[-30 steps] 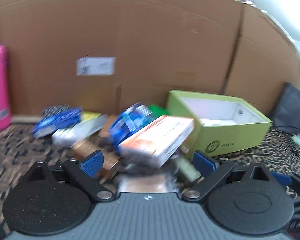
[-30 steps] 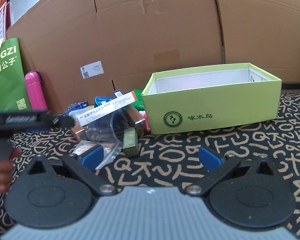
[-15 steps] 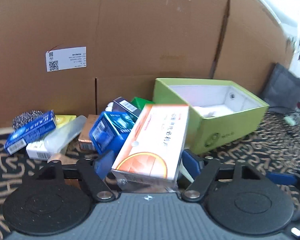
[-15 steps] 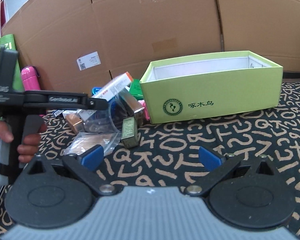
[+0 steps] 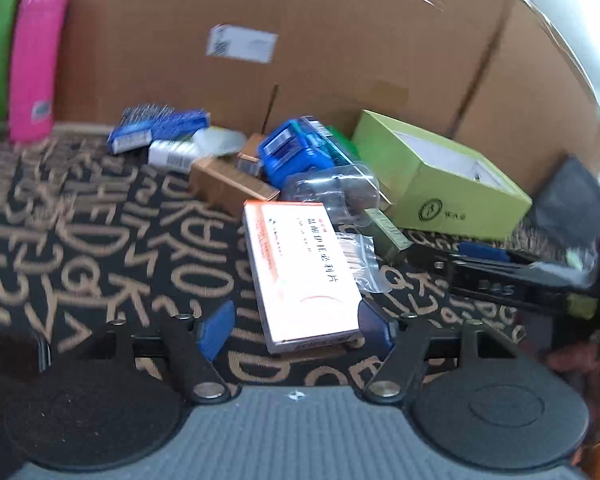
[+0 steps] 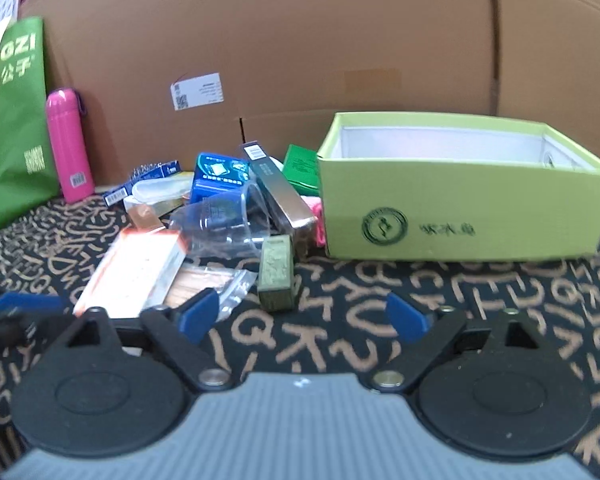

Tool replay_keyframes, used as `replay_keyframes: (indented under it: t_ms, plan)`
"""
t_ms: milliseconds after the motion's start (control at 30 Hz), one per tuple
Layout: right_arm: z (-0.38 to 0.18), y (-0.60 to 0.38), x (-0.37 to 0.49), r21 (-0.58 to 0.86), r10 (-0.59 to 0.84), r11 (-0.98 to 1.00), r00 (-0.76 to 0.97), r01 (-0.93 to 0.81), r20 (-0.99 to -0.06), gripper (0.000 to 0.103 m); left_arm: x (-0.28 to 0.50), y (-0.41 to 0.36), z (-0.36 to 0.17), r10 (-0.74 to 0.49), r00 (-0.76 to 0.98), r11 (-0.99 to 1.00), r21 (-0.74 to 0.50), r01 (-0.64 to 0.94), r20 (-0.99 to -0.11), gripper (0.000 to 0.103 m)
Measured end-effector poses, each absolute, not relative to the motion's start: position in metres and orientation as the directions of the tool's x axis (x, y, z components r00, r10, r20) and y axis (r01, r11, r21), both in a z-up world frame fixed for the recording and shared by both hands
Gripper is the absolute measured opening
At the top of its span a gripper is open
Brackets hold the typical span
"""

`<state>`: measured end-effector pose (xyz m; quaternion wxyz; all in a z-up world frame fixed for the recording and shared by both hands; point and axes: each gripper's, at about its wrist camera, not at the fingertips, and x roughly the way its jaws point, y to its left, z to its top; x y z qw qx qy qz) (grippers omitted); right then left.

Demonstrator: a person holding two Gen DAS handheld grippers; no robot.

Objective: Organize objects
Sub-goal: 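Grasp the white medicine box with the left tool while the right grasps the olive box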

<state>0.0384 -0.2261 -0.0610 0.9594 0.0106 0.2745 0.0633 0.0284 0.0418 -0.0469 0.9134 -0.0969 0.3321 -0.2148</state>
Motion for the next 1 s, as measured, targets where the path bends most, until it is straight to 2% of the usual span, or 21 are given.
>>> replay_keyframes:
  t_ms: [67,167,333,567,667,733,1000]
  plan:
    - [-0.063,-0.220,0.048,0.032,0.129,0.991,0.837,-0.132,-0.532,0.083,0.031,0.042,-0.046,-0.467,0.683,0.882,-0.352,0.314,-0.561,0.073]
    - [-0.067,-0.213,0.062,0.023,0.142,0.988,0.824,-0.155,-0.549,0.068,0.037,0.032,-0.044,-0.457,0.694,0.886,-0.355,0.299,-0.556,0.080]
    - [-0.078,-0.214,0.073,0.076,0.191,0.980,0.783,-0.181,-0.593,0.023,0.047,0.007,-0.044,-0.456,0.696,0.890,-0.298,0.345,-0.555,0.086]
    - [-0.068,-0.242,0.014,0.073,0.159,0.987,0.802,-0.144,-0.576,0.023,0.067,-0.019,-0.057,-0.391,0.674,0.916,-0.191,0.353,-0.627,0.087]
    - [-0.071,-0.252,-0.013,0.089,0.153,0.988,0.795,-0.124,-0.587,0.023,0.066,-0.022,-0.060,-0.381,0.692,0.917,-0.158,0.366,-0.613,0.086]
    - [-0.073,-0.256,-0.024,0.096,0.145,0.989,0.792,-0.110,-0.592,0.023,0.063,-0.024,-0.060,-0.353,0.706,0.925,-0.118,0.361,-0.614,0.071]
    - [-0.071,-0.257,-0.031,0.119,0.159,0.987,0.803,-0.110,-0.575,0.023,0.023,-0.018,-0.057,-0.398,0.657,0.889,-0.094,0.448,-0.640,0.072]
